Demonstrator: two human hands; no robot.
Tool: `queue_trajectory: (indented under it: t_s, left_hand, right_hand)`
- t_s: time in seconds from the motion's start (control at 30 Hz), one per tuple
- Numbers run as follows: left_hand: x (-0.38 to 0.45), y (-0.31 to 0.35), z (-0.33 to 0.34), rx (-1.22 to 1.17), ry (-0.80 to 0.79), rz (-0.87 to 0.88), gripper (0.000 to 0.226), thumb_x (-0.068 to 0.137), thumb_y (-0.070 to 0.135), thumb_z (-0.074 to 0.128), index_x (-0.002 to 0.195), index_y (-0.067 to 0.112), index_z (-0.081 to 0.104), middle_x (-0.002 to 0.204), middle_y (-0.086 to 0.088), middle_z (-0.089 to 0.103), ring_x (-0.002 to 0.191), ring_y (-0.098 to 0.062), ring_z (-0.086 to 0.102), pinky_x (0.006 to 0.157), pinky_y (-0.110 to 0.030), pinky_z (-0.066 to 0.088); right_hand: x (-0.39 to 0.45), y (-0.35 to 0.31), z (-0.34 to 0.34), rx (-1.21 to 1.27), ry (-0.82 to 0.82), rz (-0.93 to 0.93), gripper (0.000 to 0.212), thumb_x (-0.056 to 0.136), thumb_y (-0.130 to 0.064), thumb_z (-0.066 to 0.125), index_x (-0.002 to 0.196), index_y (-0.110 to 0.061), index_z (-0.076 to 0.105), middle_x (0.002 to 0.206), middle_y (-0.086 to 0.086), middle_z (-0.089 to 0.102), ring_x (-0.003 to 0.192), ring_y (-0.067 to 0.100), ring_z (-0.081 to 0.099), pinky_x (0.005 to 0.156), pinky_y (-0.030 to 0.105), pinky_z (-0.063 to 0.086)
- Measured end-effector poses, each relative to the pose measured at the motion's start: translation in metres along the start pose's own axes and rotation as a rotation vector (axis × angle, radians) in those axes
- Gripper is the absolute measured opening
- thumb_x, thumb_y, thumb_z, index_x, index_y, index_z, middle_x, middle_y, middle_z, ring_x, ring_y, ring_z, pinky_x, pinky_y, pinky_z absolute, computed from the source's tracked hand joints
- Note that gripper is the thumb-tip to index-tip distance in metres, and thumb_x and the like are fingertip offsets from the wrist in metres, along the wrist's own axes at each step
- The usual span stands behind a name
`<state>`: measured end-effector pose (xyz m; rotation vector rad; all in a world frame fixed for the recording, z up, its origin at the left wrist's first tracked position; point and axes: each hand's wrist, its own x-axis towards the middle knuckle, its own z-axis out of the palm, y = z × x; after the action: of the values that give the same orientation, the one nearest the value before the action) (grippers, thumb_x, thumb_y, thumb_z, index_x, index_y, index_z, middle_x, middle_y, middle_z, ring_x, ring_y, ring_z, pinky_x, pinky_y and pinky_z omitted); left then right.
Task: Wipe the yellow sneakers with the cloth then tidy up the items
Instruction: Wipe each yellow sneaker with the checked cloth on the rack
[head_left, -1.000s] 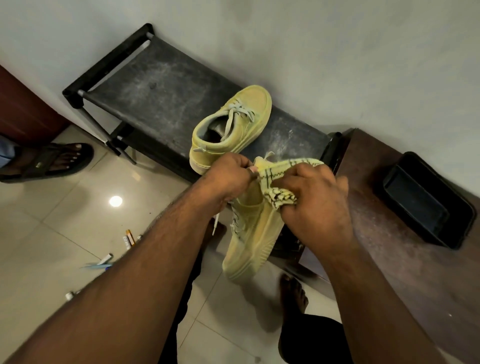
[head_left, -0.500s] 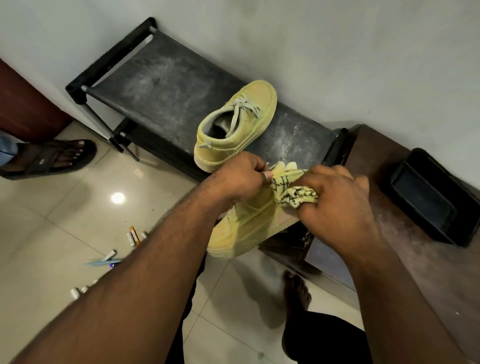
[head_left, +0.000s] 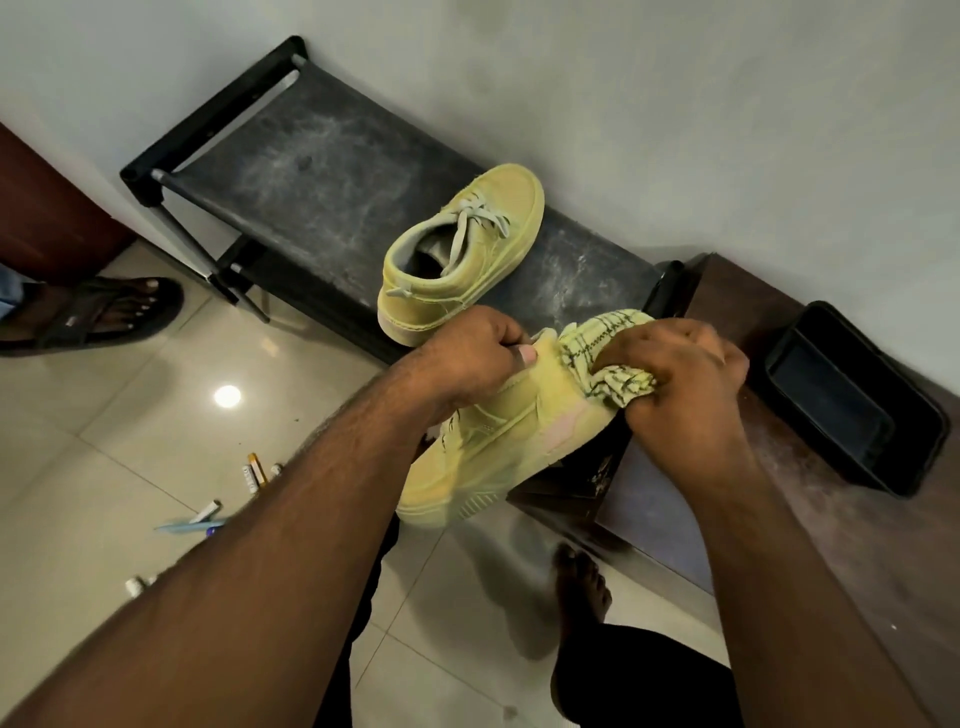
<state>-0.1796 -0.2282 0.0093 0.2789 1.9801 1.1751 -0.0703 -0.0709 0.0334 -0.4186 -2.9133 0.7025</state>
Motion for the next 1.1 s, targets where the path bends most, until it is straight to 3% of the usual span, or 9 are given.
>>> queue_trajectory:
  t_s: [0.1,0.17,0.33,0.43,0.53,0.63,0.87,1.0,1.1]
  left_hand:
    - [0.001,0.001,0.002,-0.015,0.068,-0.019,0.019,0.096,0.018,0.058,0.084,0.008,0.07,0.081,-0.005,0.069,0.075,-0.015,0.062,0.07,-0.03,0.053]
    - [0.003,-0.001,0.003,-0.037,0.108,-0.05,0.022,0.095,0.02,0.058,0.089,0.005,0.071,0.088,-0.011,0.072,0.082,-0.022,0.067,0.076,-0.037,0.057]
    - [0.008,-0.003,0.002,-0.136,0.19,-0.151,0.02,0.095,0.023,0.058,0.078,0.015,0.065,0.073,-0.002,0.062,0.071,-0.019,0.057,0.065,-0.028,0.049]
    - [0.008,-0.001,0.001,-0.146,0.231,-0.222,0.016,0.096,0.024,0.057,0.085,0.015,0.064,0.071,0.001,0.057,0.06,-0.013,0.049,0.054,-0.022,0.038]
    - [0.013,-0.003,0.003,-0.236,0.279,-0.261,0.017,0.097,0.023,0.055,0.102,0.009,0.064,0.081,-0.003,0.059,0.066,-0.013,0.049,0.061,-0.024,0.04]
    - [0.016,-0.006,0.006,-0.359,0.336,-0.282,0.019,0.098,0.02,0.053,0.106,0.005,0.062,0.078,-0.006,0.057,0.07,-0.019,0.054,0.067,-0.027,0.048]
    - [0.014,-0.003,0.004,-0.398,0.356,-0.358,0.017,0.102,0.019,0.043,0.089,0.012,0.05,0.069,-0.001,0.042,0.057,-0.01,0.035,0.049,-0.022,0.032]
    - [0.016,-0.001,0.006,-0.352,0.284,-0.314,0.027,0.103,0.013,0.038,0.078,0.012,0.047,0.07,-0.001,0.044,0.063,-0.013,0.043,0.058,-0.024,0.04]
    - [0.015,-0.001,0.005,-0.399,0.299,-0.3,0.028,0.1,0.012,0.044,0.073,0.015,0.048,0.069,-0.001,0.046,0.082,-0.02,0.051,0.061,-0.028,0.043]
  right_hand:
    - [-0.006,-0.014,0.006,-0.011,-0.021,-0.168,0.027,0.067,-0.008,0.07,0.084,-0.03,0.074,0.096,-0.018,0.066,0.109,0.02,0.052,0.092,0.041,0.024]
    - [-0.013,-0.023,0.012,-0.048,-0.088,-0.323,0.031,0.065,-0.011,0.058,0.082,-0.032,0.073,0.095,-0.019,0.067,0.109,0.015,0.052,0.096,0.045,0.023]
    - [-0.006,-0.007,0.009,-0.093,0.03,-0.027,0.041,0.061,-0.004,0.062,0.09,-0.032,0.073,0.1,-0.016,0.065,0.106,0.016,0.048,0.09,0.038,0.02]
    - [-0.017,-0.023,0.016,-0.142,-0.028,-0.155,0.038,0.065,-0.012,0.06,0.096,-0.031,0.073,0.097,-0.014,0.064,0.097,0.017,0.05,0.081,0.036,0.029]
    - [-0.021,-0.033,0.021,-0.086,-0.008,-0.156,0.037,0.073,-0.022,0.057,0.107,-0.023,0.071,0.095,-0.003,0.062,0.088,0.023,0.057,0.07,0.035,0.049]
    - [-0.011,-0.031,0.023,-0.094,0.037,0.009,0.05,0.072,-0.009,0.068,0.12,-0.022,0.066,0.098,0.0,0.057,0.09,0.022,0.057,0.067,0.032,0.051]
    - [-0.039,-0.026,0.0,0.219,-0.456,-0.095,0.038,0.075,-0.01,0.068,0.105,-0.032,0.072,0.088,-0.012,0.059,0.085,0.005,0.058,0.072,0.039,0.052]
    - [-0.018,-0.022,0.012,0.101,-0.145,-0.04,0.038,0.078,-0.005,0.069,0.11,-0.025,0.071,0.09,-0.009,0.056,0.084,0.011,0.058,0.07,0.031,0.049]
    - [0.002,-0.021,0.017,0.06,-0.007,-0.012,0.044,0.077,-0.003,0.07,0.115,-0.025,0.068,0.093,-0.01,0.053,0.089,0.013,0.058,0.072,0.025,0.047]
